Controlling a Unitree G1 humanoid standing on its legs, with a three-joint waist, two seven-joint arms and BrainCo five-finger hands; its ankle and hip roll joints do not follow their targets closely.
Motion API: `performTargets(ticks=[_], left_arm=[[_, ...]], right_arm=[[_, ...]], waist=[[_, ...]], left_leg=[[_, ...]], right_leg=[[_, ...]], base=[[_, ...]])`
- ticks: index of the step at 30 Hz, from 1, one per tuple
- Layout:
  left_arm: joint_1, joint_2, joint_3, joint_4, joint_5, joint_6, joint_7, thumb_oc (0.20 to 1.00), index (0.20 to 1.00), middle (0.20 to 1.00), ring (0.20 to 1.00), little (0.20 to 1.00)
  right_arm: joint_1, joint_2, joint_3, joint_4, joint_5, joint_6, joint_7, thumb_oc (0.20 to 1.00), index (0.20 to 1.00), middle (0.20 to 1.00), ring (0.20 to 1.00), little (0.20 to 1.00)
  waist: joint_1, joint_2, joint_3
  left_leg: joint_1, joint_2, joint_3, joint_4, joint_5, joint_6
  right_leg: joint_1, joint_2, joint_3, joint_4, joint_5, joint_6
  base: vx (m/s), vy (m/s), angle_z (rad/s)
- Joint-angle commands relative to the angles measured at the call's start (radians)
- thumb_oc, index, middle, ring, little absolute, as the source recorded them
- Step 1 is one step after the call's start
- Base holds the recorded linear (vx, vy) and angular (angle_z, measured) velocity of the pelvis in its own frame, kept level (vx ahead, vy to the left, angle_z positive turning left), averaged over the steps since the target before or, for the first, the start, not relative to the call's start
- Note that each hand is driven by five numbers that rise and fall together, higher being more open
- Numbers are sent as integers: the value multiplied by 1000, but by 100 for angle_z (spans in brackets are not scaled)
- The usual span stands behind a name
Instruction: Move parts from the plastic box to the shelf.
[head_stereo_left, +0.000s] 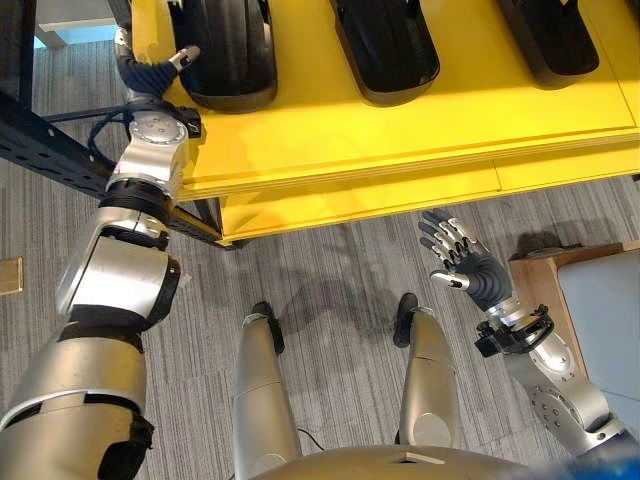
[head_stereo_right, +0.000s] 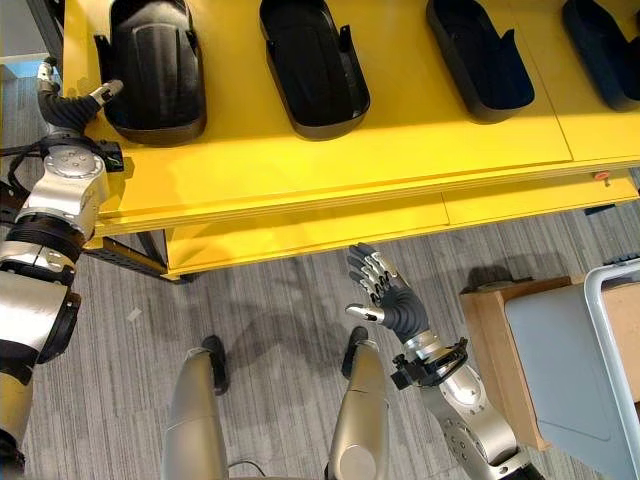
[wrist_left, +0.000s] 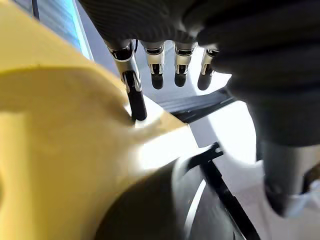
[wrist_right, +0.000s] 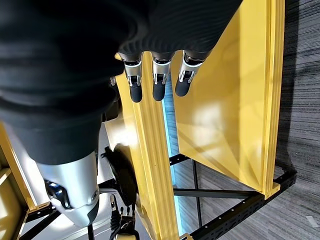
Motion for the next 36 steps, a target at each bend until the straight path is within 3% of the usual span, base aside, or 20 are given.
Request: performTargets(ticks=[1, 5, 8, 11, 15, 21, 36], left_arm=[[-54, 83, 15, 10, 43, -52, 6, 1000, 1000, 1000, 1000, 1000], [-25, 119, -26, -124, 132, -71, 20, 1000, 1000, 1000, 1000, 1000], [77, 200, -42, -411, 340, -71, 52, 1000, 1000, 1000, 1000, 1000], [235, 263, 10, -600, 513, -90, 53, 1000, 1000, 1000, 1000, 1000], [340, 304, -4, -717, 713, -90, 7, 1000, 1000, 1000, 1000, 1000], [361, 288, -63, -726, 789, -82, -89, 1000, 1000, 1000, 1000, 1000], [281, 238, -154, -645, 966, -29, -99, 1000, 1000, 1000, 1000, 1000]], right_arm=[[-10, -53, -45, -50, 32, -44, 16, 1000, 1000, 1000, 1000, 1000], [-18, -50, -52, -45, 25, -48, 17, 1000, 1000, 1000, 1000, 1000], [-19, -37, -80, -47, 15, -59, 20, 1000, 1000, 1000, 1000, 1000], [-20, -18, -98, -35, 13, -66, 24, 1000, 1000, 1000, 1000, 1000], [-16, -25, -109, -45, 15, -69, 34, 1000, 1000, 1000, 1000, 1000], [3, -30, -135, -53, 4, -58, 37, 1000, 1000, 1000, 1000, 1000], [35, -30, -155, -61, 5, -49, 40, 1000, 1000, 1000, 1000, 1000]], waist=[[25, 14, -33], [30, 17, -33], [43, 18, -30], [56, 16, -22], [59, 17, -19], [52, 20, -14], [36, 16, -7]], left_leg=[[43, 15, 31, -50, 14, 14], [55, 17, 29, -58, 17, 12], [71, 15, 26, -72, 20, 9], [81, 16, 25, -72, 18, 5], [107, 20, 24, -82, 17, 1], [125, 25, 29, -90, 19, -2], [120, 36, 33, -84, 21, -3]], right_leg=[[10, 34, 32, 32, -32, -46], [22, 35, 28, 26, -34, -47], [37, 36, 24, 21, -39, -47], [48, 38, 25, 24, -47, -48], [70, 42, 22, 18, -52, -49], [80, 46, 28, 16, -56, -52], [60, 55, 42, 27, -56, -55]], base=[[0, 0, 0], [0, 0, 0], [-1, -20, 6], [5, -11, 6], [8, -8, 3], [0, -4, -2], [-1, -2, -2]])
